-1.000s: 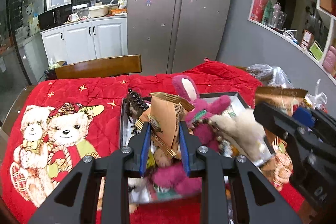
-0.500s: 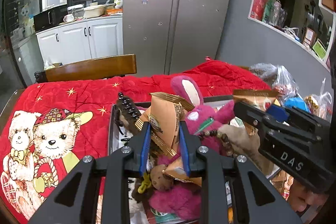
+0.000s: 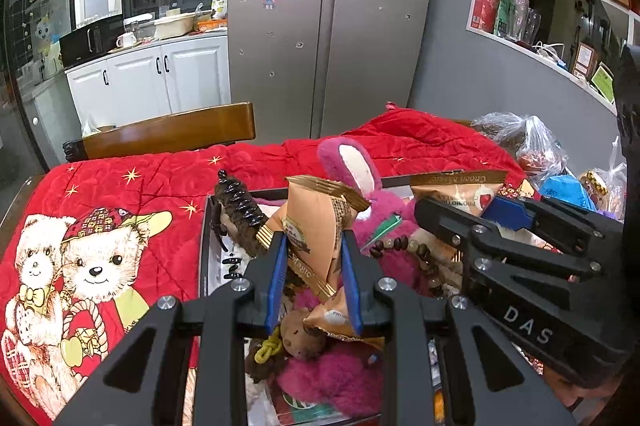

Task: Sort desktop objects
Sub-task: 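Lower the candies into the black box and open both tools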

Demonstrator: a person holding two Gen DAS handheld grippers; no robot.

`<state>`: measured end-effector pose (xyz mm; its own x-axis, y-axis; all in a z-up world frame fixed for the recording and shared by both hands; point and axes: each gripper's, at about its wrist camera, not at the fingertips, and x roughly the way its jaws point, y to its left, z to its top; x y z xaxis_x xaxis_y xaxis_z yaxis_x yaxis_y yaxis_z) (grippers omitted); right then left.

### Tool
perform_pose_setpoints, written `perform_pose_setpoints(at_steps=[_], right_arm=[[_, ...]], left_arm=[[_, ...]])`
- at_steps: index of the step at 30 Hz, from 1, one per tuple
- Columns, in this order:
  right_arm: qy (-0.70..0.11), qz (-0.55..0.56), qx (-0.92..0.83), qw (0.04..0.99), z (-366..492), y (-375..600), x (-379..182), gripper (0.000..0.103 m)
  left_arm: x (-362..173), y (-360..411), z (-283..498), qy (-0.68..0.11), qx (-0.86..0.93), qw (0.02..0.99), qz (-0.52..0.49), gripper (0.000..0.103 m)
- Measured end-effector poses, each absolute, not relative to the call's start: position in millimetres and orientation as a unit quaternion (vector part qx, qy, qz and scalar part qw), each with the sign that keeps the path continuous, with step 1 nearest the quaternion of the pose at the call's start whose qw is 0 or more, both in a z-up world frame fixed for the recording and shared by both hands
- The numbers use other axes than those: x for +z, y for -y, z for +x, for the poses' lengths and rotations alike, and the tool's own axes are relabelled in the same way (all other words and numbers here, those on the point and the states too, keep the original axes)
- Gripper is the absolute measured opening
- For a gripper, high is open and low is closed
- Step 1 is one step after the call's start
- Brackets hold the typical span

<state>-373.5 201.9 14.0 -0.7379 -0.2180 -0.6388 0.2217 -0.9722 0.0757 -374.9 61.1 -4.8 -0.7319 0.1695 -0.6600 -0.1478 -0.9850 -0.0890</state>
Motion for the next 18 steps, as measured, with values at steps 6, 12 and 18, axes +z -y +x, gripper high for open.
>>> perform_pose_setpoints(at_steps=[6, 12, 18], right_arm=[[0.0, 0.345, -0.931, 0.118, -374.9, -203.9, 13.9, 0.041], [-0.004, 0.351, -0.929, 0.117, -377.2, -202.7, 11.3, 0.041], [-0.019, 0.354, -0.928, 0.111, -377.5, -198.9, 6.7, 0.042]], left_arm=[[-5.3, -60.9, -375.0, 0.012, 0.93, 0.083, -0.359, 0.027], [-5.1, -59.9, -375.2, 0.012, 0.929, 0.083, -0.36, 0.027], [-6.0, -56.3, -376.4, 0.022, 0.927, 0.093, -0.362, 0.028]])
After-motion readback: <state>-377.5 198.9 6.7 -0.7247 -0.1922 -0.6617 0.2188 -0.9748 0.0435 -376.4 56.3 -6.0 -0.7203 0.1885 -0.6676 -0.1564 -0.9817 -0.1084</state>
